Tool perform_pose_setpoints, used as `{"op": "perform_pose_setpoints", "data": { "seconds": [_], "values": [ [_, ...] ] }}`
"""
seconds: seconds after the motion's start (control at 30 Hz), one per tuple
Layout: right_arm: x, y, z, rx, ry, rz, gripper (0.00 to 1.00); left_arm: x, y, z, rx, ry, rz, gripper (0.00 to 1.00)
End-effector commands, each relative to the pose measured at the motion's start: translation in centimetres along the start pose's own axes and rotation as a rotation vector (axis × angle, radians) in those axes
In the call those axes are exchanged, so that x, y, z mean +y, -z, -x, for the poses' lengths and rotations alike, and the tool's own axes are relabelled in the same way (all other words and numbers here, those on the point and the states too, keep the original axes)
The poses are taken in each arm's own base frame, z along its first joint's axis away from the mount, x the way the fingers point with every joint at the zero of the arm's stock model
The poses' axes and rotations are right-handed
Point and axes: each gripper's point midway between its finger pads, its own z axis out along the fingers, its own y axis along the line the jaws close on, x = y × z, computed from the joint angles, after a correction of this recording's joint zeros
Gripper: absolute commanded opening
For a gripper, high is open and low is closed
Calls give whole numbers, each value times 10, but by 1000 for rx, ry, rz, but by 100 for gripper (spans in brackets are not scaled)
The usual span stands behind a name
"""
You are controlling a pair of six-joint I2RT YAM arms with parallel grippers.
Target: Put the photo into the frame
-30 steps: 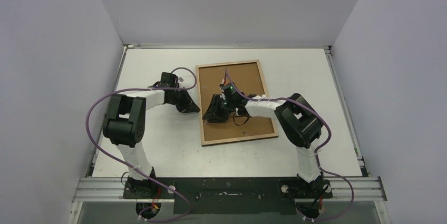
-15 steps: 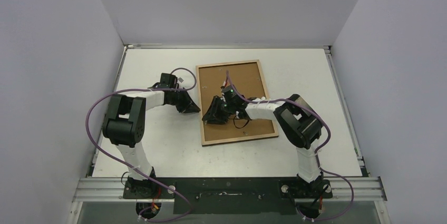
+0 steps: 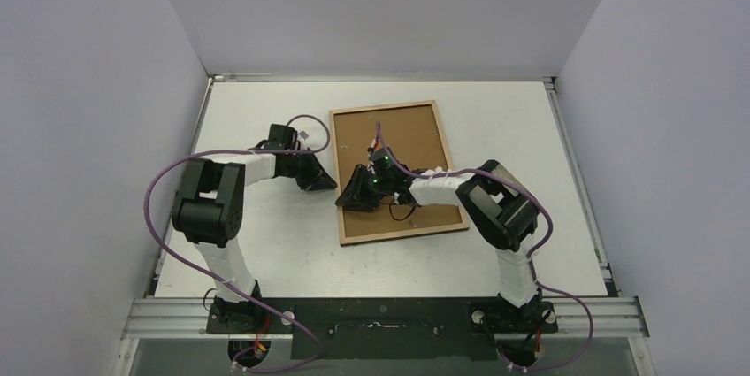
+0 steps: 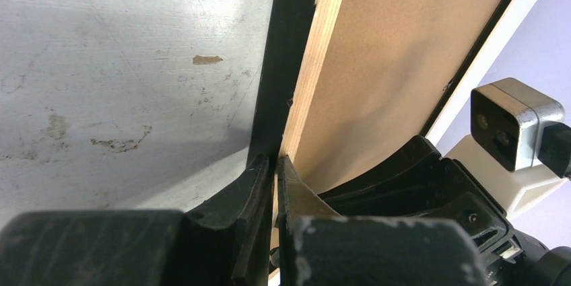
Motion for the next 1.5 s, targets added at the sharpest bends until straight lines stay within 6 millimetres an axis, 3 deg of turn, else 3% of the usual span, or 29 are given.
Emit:
{"op": "perform_pose_setpoints", "data": {
  "seconds": [0.0,0.17,0.27,0.37,0.47,0.57,0.77,0.97,1.2,1.37,1.47],
  "values": [
    [-15,-9,-4,-21,18,-39,32,25,-13,-27,86,38,67,3],
    [-16,-5,0,-51,70,-40,32,25,-12,-26,83,34,68,3],
    [8,9,6,-80,158,29,35,24,-10,-24,78,34,68,3],
    [35,33,15,-137,260,96,37,18,-5,-17,62,29,45,4],
    [49,60,28,-205,336,117,42,5,4,-6,38,1,4,10],
    [52,85,46,-278,337,118,45,-5,13,7,16,-34,-18,21],
    [26,111,93,-383,263,-6,47,-16,24,32,-26,-71,-30,39],
    [27,103,133,-436,211,-67,48,-32,24,52,-44,-103,-64,48],
    [36,68,172,-452,176,-47,48,-22,10,75,-83,-99,12,49],
    [49,37,185,-411,227,39,44,-27,0,80,-70,-83,-25,45],
    [46,22,184,-389,249,55,42,-35,-7,76,-27,-46,-90,39]
  ]
}}
